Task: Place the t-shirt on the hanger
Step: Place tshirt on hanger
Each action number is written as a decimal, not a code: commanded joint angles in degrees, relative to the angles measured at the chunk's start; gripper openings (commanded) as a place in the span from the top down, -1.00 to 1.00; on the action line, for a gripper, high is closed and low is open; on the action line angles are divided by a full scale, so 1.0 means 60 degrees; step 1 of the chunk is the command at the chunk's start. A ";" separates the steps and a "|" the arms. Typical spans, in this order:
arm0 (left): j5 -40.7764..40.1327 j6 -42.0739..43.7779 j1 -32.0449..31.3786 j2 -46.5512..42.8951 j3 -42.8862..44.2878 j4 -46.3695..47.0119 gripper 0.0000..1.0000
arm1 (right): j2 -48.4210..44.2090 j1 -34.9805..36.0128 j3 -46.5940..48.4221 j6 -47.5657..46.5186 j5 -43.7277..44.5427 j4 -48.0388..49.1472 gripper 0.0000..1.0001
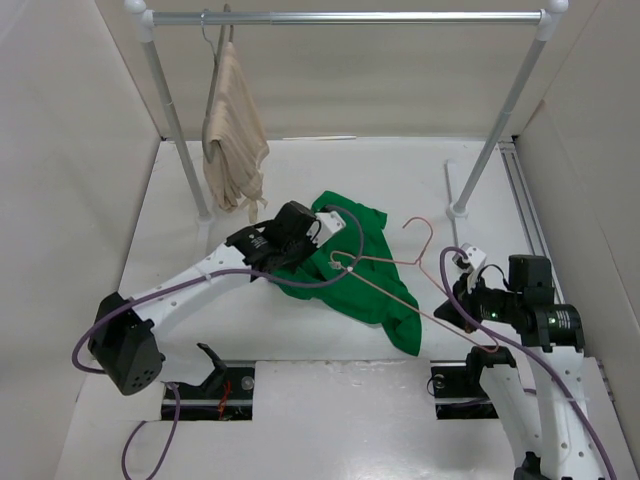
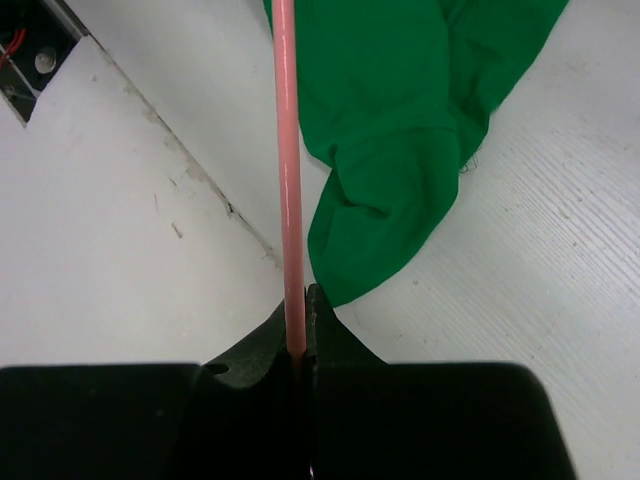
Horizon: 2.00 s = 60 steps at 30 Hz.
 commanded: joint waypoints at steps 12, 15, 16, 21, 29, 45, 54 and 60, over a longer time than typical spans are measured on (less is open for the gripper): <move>0.0738 0.0538 -0.0019 0.1941 0.2257 0.0022 1.00 | 0.0597 0.0523 0.0851 -0.0806 -0.0664 0.0718 1.00; 0.1046 0.0626 0.0068 0.2133 0.2829 -0.0184 1.00 | 0.0845 0.0802 0.0851 -0.0555 -0.0295 0.1098 1.00; 0.1236 0.0626 0.0069 0.2133 0.2830 -0.0184 1.00 | 0.0933 0.0803 0.0851 -0.0555 -0.0194 0.1215 1.00; 0.1866 0.0801 0.0069 0.2030 0.3180 -0.0724 1.00 | 0.1255 0.0803 0.0952 -0.0146 0.0377 0.1961 1.00; 0.2191 0.1007 -0.0136 0.1576 0.2947 -0.0550 1.00 | 0.1709 0.2455 0.0339 0.1670 0.0787 0.4583 1.00; 0.0097 0.1343 -0.0136 0.1796 0.3008 -0.0228 1.00 | 0.1727 0.6838 -0.0980 0.4044 0.2898 0.6872 1.00; -0.0536 0.1343 -0.0136 0.1312 0.2552 0.0197 1.00 | 0.0260 0.6838 -0.1273 0.4469 0.2943 0.5698 1.00; -0.0578 0.1431 -0.0136 0.1400 0.2889 0.0197 1.00 | 0.0159 0.6838 -0.1069 0.4367 0.2957 0.4762 1.00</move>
